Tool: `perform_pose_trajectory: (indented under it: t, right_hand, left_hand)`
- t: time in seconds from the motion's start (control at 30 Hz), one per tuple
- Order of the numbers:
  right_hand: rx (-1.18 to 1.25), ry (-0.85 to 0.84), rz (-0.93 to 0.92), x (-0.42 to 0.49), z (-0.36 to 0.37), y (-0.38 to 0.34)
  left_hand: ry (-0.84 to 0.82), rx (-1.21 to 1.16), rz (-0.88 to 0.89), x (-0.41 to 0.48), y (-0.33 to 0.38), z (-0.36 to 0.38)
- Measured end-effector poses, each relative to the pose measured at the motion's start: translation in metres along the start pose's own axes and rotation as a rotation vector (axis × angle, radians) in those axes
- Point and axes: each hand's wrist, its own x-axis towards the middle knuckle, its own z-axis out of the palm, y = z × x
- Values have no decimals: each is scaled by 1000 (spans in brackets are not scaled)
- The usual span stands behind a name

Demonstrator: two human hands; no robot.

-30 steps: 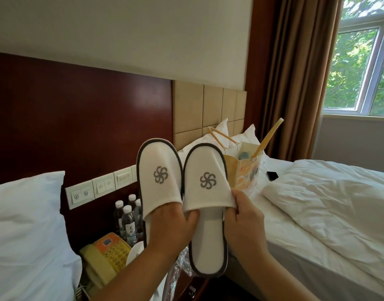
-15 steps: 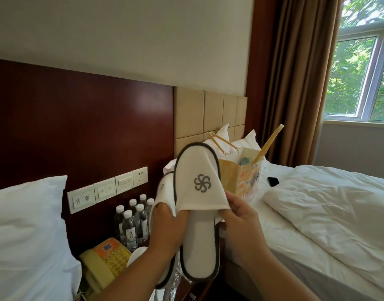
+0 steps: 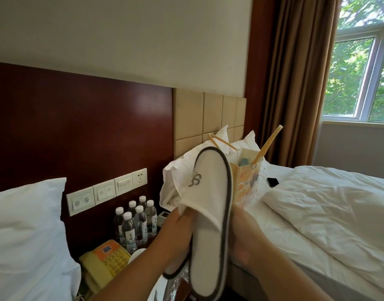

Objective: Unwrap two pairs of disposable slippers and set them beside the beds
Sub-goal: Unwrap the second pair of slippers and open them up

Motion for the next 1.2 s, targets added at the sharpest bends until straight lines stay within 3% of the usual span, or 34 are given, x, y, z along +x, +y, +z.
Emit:
perform_pose_trajectory:
  t: [0.1, 0.27, 0.43, 0.77, 0.9, 1.0, 1.13, 1.2]
  right_hand:
    - [-69, 230, -95, 7, -9, -7]
    - [-95, 387, -193, 11, -33, -27]
    - [-5, 299, -143, 11, -38, -30]
    - [143, 203, -89, 12, -36, -18]
    - [125, 194, -120, 8, -38, -15]
    - [45, 210, -88, 5, -33, -6]
    - [45, 166, -75, 4, -20, 10]
    - [24, 150, -107, 4, -12, 16]
  left_hand:
    - [109, 50, -61, 5, 0, -12]
    - [254, 30, -50, 6, -1, -30]
    - [344, -145, -112, 8, -2, -37]
    - [372, -183, -87, 2, -6, -21]
    - [298, -178, -149, 9, -10, -20]
    - [316, -150, -363, 19, -13, -11]
    - [116, -362, -504, 13, -16, 2]
    - [75, -303, -468, 11, -15, 4]
